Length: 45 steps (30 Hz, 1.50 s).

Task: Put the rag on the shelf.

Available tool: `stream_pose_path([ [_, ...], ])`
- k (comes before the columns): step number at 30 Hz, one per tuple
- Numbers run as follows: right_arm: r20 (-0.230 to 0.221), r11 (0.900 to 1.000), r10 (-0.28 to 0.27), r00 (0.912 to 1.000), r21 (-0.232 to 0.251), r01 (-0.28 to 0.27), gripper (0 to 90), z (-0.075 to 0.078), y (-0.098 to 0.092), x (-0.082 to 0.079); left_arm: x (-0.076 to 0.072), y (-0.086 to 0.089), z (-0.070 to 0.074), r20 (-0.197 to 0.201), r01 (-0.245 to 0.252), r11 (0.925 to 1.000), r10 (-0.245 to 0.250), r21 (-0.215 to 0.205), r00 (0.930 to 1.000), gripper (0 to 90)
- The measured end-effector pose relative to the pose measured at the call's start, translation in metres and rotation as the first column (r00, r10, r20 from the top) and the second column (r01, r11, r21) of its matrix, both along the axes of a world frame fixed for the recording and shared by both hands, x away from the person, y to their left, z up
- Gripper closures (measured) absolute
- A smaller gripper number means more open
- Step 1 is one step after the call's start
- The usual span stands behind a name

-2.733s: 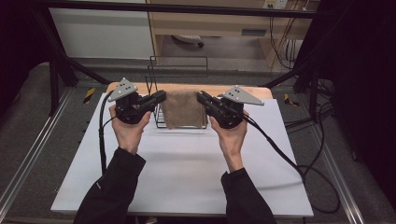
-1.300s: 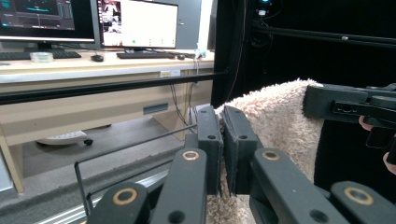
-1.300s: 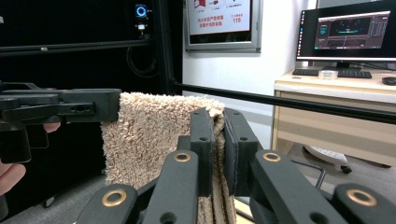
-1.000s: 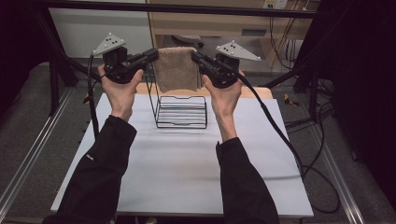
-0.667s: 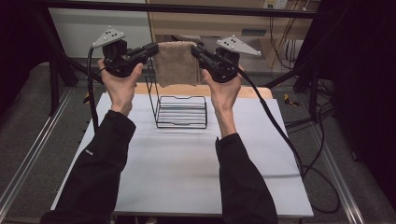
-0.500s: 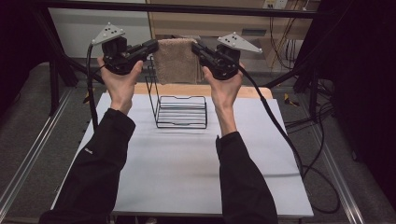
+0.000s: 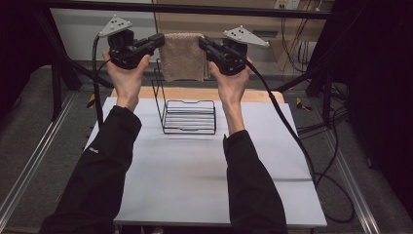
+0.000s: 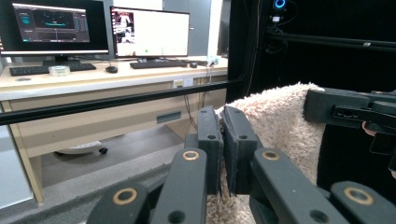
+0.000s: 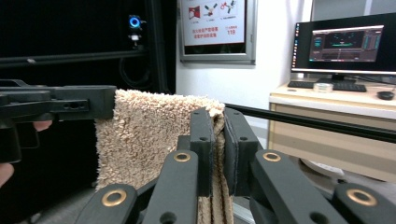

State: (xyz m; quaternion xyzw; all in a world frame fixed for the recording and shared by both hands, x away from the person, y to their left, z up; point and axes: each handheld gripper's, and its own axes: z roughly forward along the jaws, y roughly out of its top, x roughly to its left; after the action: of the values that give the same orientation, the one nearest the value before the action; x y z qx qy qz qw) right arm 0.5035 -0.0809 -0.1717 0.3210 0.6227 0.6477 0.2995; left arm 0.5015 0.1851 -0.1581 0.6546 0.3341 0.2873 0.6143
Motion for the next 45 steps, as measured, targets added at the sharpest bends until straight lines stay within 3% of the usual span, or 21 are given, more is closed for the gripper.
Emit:
stream_pose_path([
  [11, -0.007, 0.999, -0.020, 0.9998, -0.044, 0.020, 83.5, -0.009, 0.003, 0.022, 0.021, -0.001, -0.012, -0.001, -0.019, 0.9998, 0.019, 0.000, 0.9998, 85.7],
  [19, -0.016, 0.997, -0.024, 0.9996, -0.068, 0.023, 83.5, -0.014, 0.005, 0.028, 0.030, -0.001, -0.021, 0.021, -0.035, 0.9987, 0.034, 0.038, 0.9992, 85.7],
  [22, -0.022, 0.996, -0.030, 0.9993, -0.088, 0.027, 83.5, -0.018, 0.006, 0.029, 0.031, -0.003, -0.024, 0.011, -0.035, 0.9970, 0.034, 0.069, 0.9994, 85.7],
  [29, -0.050, 0.997, -0.034, 0.9982, -0.076, 0.030, 83.5, -0.028, 0.001, 0.028, 0.032, -0.007, -0.031, 0.017, -0.018, 0.9944, 0.017, 0.104, 0.9997, 85.8],
  [34, -0.052, 0.995, -0.036, 0.9980, -0.090, 0.031, 83.5, -0.034, -0.001, 0.026, 0.034, -0.010, -0.040, 0.003, -0.010, 0.9947, 0.010, 0.102, 0.9999, 85.8],
  [45, -0.074, 0.994, -0.037, 0.9966, -0.110, 0.029, 83.5, -0.050, -0.003, 0.022, 0.029, -0.011, -0.057, -0.018, 0.012, 0.9903, -0.009, 0.138, 0.9998, 85.8],
])
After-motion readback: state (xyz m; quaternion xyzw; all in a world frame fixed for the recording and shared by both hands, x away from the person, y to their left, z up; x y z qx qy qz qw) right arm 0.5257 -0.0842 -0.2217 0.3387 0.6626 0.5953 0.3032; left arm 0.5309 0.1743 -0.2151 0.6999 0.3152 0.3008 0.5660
